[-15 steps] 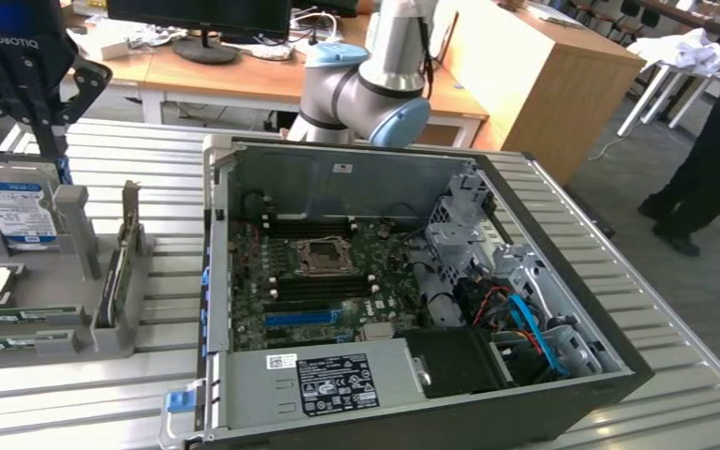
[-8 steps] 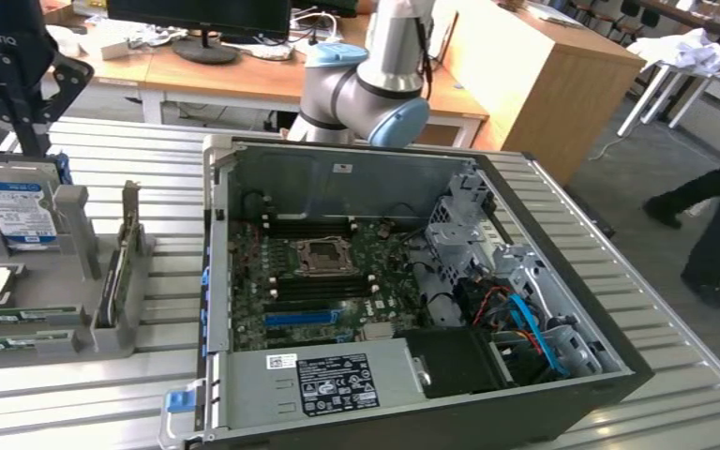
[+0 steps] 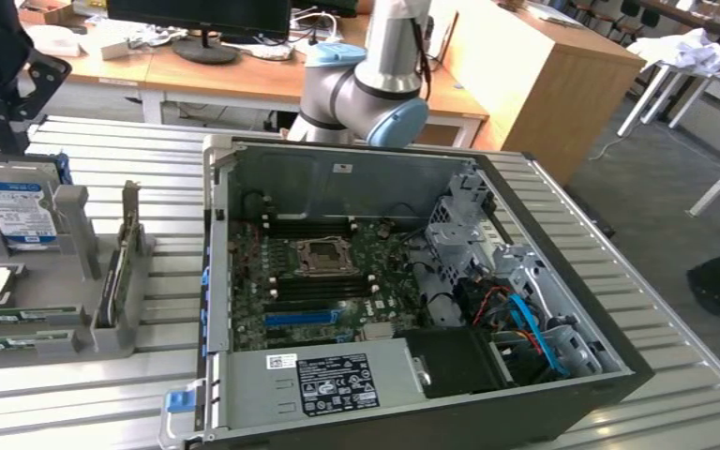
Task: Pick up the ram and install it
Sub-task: 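Reach for the ram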
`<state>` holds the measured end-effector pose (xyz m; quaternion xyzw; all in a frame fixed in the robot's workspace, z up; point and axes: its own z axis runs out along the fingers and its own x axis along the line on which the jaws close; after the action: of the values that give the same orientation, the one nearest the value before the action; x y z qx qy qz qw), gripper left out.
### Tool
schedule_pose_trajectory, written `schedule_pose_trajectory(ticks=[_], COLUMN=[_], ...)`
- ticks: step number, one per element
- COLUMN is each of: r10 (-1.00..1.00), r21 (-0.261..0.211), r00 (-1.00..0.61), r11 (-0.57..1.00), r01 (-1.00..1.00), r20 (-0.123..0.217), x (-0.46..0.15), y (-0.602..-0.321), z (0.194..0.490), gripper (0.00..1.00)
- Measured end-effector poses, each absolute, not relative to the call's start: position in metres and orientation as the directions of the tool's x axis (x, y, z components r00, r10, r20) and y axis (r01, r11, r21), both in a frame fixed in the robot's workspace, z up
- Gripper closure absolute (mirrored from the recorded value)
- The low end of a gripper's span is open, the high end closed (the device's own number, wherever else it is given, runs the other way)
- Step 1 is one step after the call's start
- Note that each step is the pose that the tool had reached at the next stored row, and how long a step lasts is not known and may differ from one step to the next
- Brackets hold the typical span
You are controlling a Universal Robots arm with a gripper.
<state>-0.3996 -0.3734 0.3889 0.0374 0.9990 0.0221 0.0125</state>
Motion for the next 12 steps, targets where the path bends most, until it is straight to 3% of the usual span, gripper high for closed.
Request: schedule_pose_trajectory(ticks=[12], r10=[0.075], r21=[0.045], r00=[-0.997], r11=[0.996], r01=[0.074], r20=[-0.023], x=[-0.424], y=[-0.373], z=[0.388], gripper=[0.89])
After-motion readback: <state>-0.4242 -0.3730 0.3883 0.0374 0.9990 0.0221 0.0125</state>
